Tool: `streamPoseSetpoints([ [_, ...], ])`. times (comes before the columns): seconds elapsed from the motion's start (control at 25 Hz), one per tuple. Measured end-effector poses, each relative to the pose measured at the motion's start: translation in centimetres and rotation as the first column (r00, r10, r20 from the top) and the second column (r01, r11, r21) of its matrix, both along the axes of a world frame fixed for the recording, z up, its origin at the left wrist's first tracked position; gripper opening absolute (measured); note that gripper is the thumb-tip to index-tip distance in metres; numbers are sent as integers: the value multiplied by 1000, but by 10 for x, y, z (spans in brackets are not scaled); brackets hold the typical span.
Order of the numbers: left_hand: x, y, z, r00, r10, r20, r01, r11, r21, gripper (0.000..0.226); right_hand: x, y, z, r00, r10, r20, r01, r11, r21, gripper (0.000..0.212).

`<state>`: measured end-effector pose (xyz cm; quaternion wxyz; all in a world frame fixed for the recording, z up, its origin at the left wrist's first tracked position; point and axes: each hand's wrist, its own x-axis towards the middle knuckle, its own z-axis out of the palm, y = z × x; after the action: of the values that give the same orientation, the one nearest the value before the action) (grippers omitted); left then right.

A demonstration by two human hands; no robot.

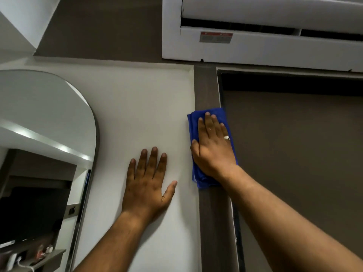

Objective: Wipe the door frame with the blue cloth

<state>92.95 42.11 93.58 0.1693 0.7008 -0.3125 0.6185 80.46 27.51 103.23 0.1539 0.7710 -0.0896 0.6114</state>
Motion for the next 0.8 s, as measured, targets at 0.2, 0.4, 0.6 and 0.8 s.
streamPoseSetpoints([
  [0.2,-4,-1,-7,999,-21,-32,20,1000,-8,77,-12,-2,-98,997,-32,-65,29,999,-42,68],
  [0.4,-3,-2,-7,1000,-22,-15,22,1000,-22,77,-5,-3,-3,999,-31,-21,31,999,-15,68],
  [0.6,4,-4,-9,1000,-25,8,25,999,-45,76,7,-4,54,997,-34,67,33,999,23,66],
  [0.8,0,-3,-8,1000,-28,-4,28,999,-39,77,-2,-1,8,999,50,-21,-52,991,-121,68],
])
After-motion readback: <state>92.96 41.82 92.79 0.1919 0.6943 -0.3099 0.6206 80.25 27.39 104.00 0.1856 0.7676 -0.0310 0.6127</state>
